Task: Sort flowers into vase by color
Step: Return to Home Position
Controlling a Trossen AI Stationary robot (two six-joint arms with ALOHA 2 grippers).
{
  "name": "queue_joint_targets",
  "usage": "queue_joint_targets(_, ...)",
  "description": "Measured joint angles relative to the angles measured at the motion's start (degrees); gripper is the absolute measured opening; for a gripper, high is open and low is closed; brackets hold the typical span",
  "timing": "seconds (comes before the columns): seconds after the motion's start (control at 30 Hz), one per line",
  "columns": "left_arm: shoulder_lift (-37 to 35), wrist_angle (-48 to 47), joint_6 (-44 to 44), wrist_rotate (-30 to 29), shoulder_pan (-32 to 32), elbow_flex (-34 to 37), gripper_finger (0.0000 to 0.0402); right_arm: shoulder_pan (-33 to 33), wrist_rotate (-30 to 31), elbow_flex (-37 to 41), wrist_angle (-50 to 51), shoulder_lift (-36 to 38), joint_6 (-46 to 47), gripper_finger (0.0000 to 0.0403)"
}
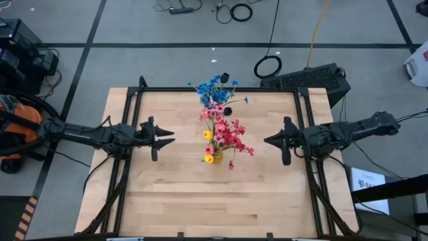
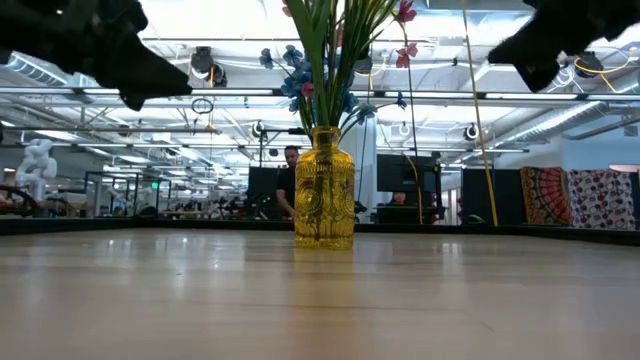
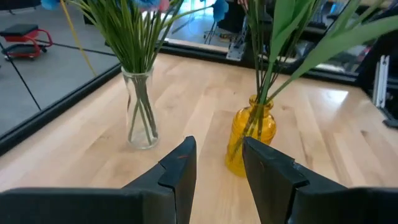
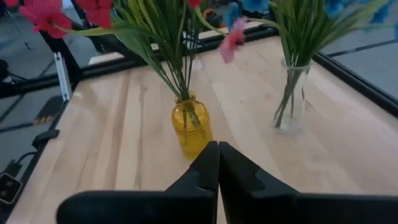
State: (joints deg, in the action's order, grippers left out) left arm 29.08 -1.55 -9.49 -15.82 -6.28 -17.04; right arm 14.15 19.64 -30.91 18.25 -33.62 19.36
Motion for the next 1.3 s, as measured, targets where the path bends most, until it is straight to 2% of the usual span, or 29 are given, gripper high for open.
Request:
queue_joint_targets(0.13, -4.81, -1.74, -0.51, -0.34, -0.61, 1.27, 0.0136, 0.0, 0.0, 3.69, 0.16, 4.96, 1.23, 0.0)
queue_joint_targets(0.37, -14.87, -7.4, 4.14, 0.56, -0.64, 1.38, 0.0136, 0.0, 0.46, 7.09, 1.63, 12.7, -0.19, 0.0)
queue_joint_targets(0.53, -19.17, -7.94, 7.68, 6.63, -0.61, 1.38, 0.0136, -0.55, 1.75, 9.65, 0.83, 17.97, -1.54, 0.0)
queue_joint_targets(0.67, -20.35, -7.22, 8.45, 7.72, -0.59, 2.94, 0.0136, -1.38, 1.64, 12.28, -0.94, 21.32, -2.01, 0.0)
queue_joint_targets(0.77, -21.0, -3.39, 8.17, 7.74, -0.55, 6.3, 0.0136, -1.83, 1.42, 14.41, -0.84, 23.53, -0.87, 0.0)
queue_joint_targets(0.97, -22.58, 14.17, 6.1, 8.44, -0.55, 16.08, 0.0136, -1.86, 0.51, 18.17, -6.21, 27.64, -0.75, 0.0)
queue_joint_targets(1.2, -23.22, 11.49, 4.26, 11.11, -0.55, 16.64, 0.0136, -1.86, -0.36, 18.98, -5.98, 33.44, -2.69, 0.0)
queue_joint_targets(1.3, -23.33, 11.59, 3.61, 10.9, -0.55, 16.64, 0.0136, -1.84, -0.51, 18.7, -4.91, 33.55, -4.1, 0.0)
